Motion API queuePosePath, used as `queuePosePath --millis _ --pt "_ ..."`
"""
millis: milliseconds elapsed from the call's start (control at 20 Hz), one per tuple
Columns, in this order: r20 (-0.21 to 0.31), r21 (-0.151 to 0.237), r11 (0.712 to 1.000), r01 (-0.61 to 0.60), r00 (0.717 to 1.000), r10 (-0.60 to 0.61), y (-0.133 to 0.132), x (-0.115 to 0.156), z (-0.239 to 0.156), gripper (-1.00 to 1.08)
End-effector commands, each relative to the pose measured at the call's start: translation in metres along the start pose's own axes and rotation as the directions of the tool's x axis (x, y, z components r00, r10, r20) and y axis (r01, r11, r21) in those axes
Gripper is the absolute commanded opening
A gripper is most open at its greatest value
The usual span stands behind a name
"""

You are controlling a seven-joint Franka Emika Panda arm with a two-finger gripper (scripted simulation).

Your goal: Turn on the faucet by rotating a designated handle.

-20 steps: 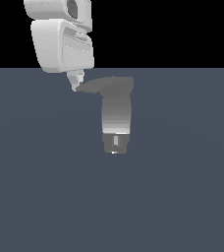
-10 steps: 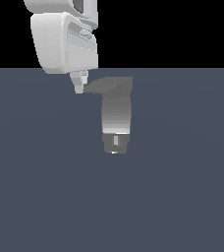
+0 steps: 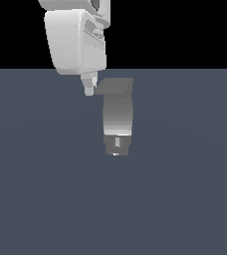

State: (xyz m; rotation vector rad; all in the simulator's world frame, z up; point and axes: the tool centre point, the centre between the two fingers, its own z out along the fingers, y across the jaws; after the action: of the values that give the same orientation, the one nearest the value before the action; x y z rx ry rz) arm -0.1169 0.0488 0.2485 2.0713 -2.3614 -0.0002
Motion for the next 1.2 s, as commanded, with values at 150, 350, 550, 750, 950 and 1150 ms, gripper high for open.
queuePosePath --millis 150,350,550,750,950,1150 --pt "0.001 0.001 1.0 -0.025 1.0 0.025 0.0 0.04 0.0 -1.0" --pt "0.001 0.001 1.0 -0.026 1.0 0.026 0.002 0.061 0.0 -1.0" --pt "0.0 0.001 1.0 -0.027 1.0 0.027 0.004 0.083 0.0 -1.0" --pt "0.0 0.001 1.0 -0.006 1.0 0.006 0.004 0.08 0.0 -1.0" --pt "0.0 0.001 1.0 -0.009 1.0 0.009 -0.007 0.094 0.0 -1.0" --pt "0.0 0.001 1.0 -0.013 1.0 0.013 -0.019 0.109 0.0 -1.0"
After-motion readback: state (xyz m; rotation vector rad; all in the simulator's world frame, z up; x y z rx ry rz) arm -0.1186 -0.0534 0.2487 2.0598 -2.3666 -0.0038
